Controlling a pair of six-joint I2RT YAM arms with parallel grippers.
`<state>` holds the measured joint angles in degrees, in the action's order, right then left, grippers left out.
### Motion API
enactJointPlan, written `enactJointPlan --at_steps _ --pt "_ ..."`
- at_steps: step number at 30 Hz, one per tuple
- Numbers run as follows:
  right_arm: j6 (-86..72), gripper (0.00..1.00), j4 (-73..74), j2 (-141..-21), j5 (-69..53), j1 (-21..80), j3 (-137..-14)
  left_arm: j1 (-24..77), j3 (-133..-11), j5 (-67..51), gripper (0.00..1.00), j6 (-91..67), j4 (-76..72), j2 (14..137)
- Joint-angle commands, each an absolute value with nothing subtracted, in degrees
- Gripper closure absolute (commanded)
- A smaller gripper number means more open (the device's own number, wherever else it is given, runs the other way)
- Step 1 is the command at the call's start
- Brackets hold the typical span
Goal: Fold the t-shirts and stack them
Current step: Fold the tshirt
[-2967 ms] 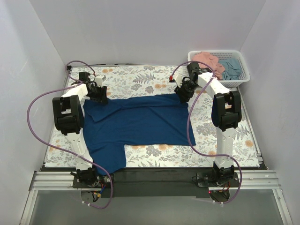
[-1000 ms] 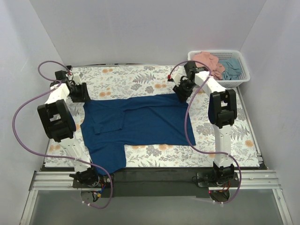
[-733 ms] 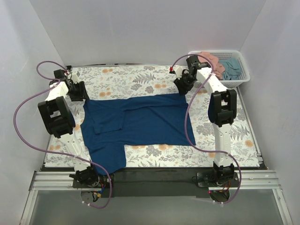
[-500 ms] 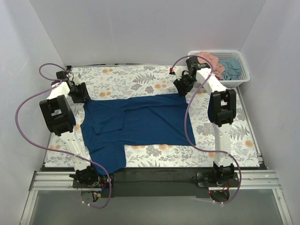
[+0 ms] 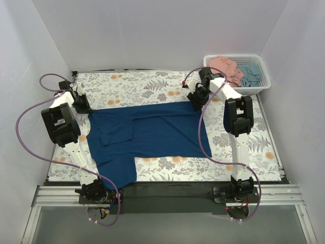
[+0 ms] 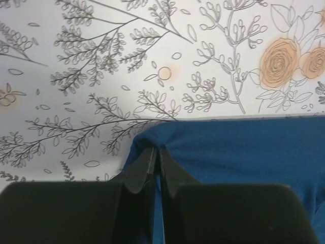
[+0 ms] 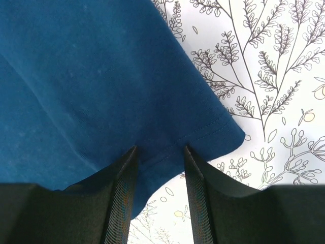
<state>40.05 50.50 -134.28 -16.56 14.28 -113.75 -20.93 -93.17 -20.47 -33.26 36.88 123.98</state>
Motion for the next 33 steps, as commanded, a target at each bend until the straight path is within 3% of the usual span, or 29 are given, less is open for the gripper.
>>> enactJointPlan --at_steps 1,4,7,8,11,22,33 --pt "40.4 0.52 51.9 -136.4 -13.8 14.2 -112.5 -22.1 -92.6 -16.3 1.0 -31.5 33.1 120.9" --pt "40.1 0.51 52.1 -136.1 -14.2 14.2 -113.6 -22.2 -93.7 -15.7 1.0 -31.4 34.4 122.2" --pt "40.7 0.48 52.3 -133.2 -15.5 14.3 -112.7 -22.1 -95.0 -22.8 0.72 -28.3 37.3 120.0" --pt "41.0 0.47 52.3 -132.1 -16.2 14.4 -112.2 -22.0 -93.4 -27.1 0.55 -27.3 36.9 118.2" --pt "42.1 0.45 52.6 -128.0 -17.8 14.6 -111.0 -20.7 -91.0 -30.9 0.44 -23.5 34.7 111.7" --pt "50.3 0.5 54.7 -122.5 -15.9 15.0 -107.0 1.7 -84.8 -30.3 0.46 -12.8 37.5 106.6" --pt "53.4 0.54 54.7 -126.1 -14.1 16.8 -105.7 11.7 -81.5 -22.8 0.52 -10.2 37.1 110.8"
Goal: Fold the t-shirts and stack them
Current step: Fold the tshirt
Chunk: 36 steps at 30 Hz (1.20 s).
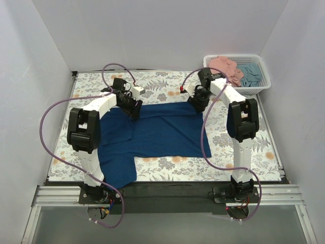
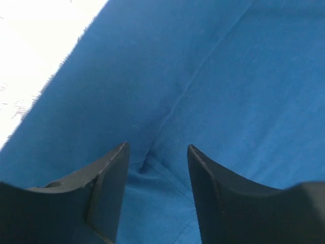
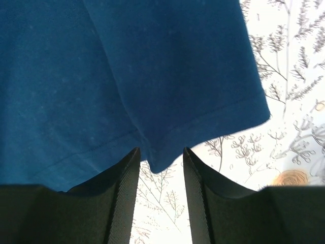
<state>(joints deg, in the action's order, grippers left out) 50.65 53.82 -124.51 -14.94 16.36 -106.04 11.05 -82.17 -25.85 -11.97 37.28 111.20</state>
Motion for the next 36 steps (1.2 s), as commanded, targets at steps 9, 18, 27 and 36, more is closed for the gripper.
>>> enactJointPlan --at_steps 9,18,27,36 --pt "54.3 0.72 54.5 -128.1 -12.6 16.9 -105.4 13.4 -78.1 -18.8 0.63 -8.3 34.8 111.8" --pt "53.9 0.99 54.5 -127.9 -11.4 16.9 -107.9 13.4 -76.5 -16.1 1.0 -8.1 31.9 109.6" --pt "54.0 0.99 54.7 -124.3 -12.0 16.8 -108.5 12.1 -75.8 -16.7 1.0 -8.4 30.9 103.5" --pt "55.9 0.99 54.6 -121.6 -10.5 16.7 -103.7 11.9 -74.5 -19.3 1.0 -6.2 34.2 101.7"
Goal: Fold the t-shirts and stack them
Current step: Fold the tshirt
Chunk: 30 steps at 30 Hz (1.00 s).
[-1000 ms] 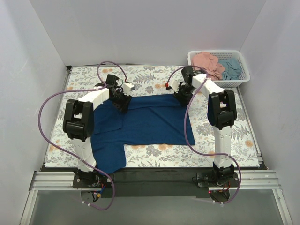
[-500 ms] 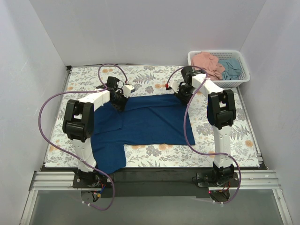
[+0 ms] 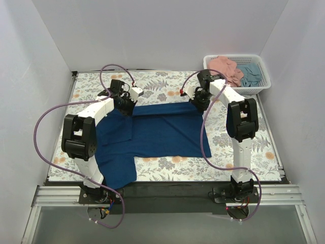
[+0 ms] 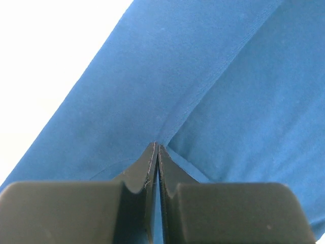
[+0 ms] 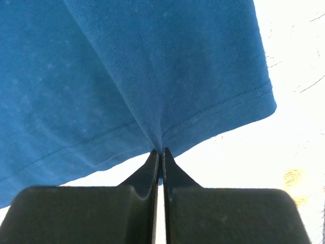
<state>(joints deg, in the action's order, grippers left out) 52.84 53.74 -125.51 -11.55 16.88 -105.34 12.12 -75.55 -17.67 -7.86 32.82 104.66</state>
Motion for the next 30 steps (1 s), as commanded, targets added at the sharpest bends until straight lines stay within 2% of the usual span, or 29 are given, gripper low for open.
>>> enactJointPlan --at_steps 1,11,12,13,14,16,17,21,26,30 --pt "56.0 0.99 54.6 -121.4 -10.6 16.7 -103.2 12.0 -73.8 -19.3 1.0 -5.9 34.1 101.3" --pt "54.9 0.97 54.6 -123.9 -11.8 16.9 -100.9 12.0 -71.8 -19.3 1.0 -4.8 35.8 104.2" --pt "54.8 0.82 54.6 -124.0 -11.8 16.9 -101.3 11.5 -72.2 -19.4 0.86 -5.9 35.9 104.3" --pt "54.7 0.72 54.7 -123.8 -11.8 16.8 -101.9 10.9 -72.5 -20.4 0.8 -7.4 36.1 104.1" --pt "54.4 0.52 54.6 -123.2 -12.1 16.8 -102.5 9.0 -73.6 -23.5 0.69 -8.7 36.2 102.9" --pt "53.2 0.34 54.7 -122.6 -13.3 16.7 -105.3 6.3 -75.3 -27.1 0.62 -12.4 37.1 102.1" --pt "51.2 0.31 54.8 -122.0 -14.8 16.8 -106.2 4.7 -76.3 -28.5 0.61 -13.7 37.8 102.0" --pt "46.7 0.31 54.6 -122.2 -17.0 17.6 -110.4 -6.1 -79.5 -30.9 0.61 -19.8 38.1 101.5" --pt "43.3 0.41 53.4 -126.7 -14.5 20.6 -112.1 -11.0 -79.1 -24.0 0.62 -23.4 36.6 103.8" --pt "41.0 0.43 52.0 -130.8 -13.0 21.1 -115.1 -14.8 -79.9 -21.0 0.64 -27.2 35.6 107.4"
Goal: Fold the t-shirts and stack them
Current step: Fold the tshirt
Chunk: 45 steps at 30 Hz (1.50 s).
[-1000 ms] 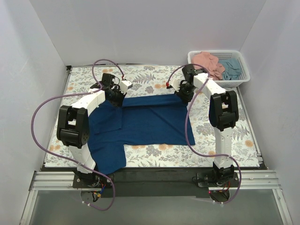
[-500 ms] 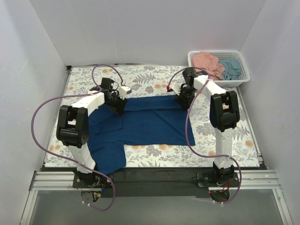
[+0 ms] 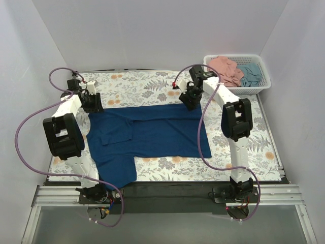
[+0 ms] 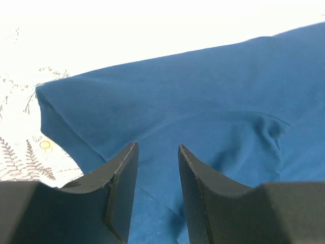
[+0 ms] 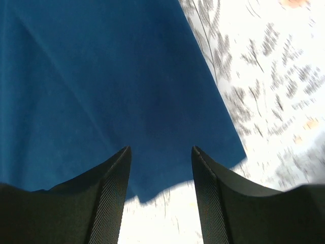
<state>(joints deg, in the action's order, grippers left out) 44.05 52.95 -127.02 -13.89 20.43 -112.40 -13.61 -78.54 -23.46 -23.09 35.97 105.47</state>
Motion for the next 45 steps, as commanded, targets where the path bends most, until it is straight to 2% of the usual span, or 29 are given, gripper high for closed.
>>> enactJointPlan --at_steps 1,16,24,29,36,39,40,45 --pt "40.7 0.43 51.7 -131.9 -12.7 21.1 -115.4 -15.7 -80.6 -21.9 0.64 -27.9 35.5 108.0" --pt "41.1 0.45 50.5 -132.9 -10.6 21.2 -113.6 -18.0 -77.3 -17.8 0.69 -27.2 37.6 110.0" --pt "41.3 0.45 50.5 -133.0 -10.5 21.2 -113.9 -17.9 -76.8 -17.3 0.65 -27.6 37.4 111.3" --pt "41.4 0.45 50.4 -133.1 -10.3 21.2 -114.0 -17.9 -77.6 -17.8 0.66 -28.0 37.6 112.4" --pt "41.6 0.45 50.4 -133.2 -10.1 21.2 -114.0 -17.8 -78.5 -20.2 0.77 -28.4 37.7 110.7" --pt "41.6 0.46 50.4 -133.4 -10.2 21.2 -114.1 -17.7 -78.6 -20.9 0.85 -28.3 38.0 110.4" --pt "41.6 0.46 50.4 -133.4 -10.3 21.2 -114.1 -17.6 -78.7 -21.1 0.9 -28.3 38.0 110.4" --pt "41.7 0.46 50.5 -133.2 -10.1 21.2 -113.6 -17.5 -79.4 -21.6 0.9 -28.7 38.1 109.8"
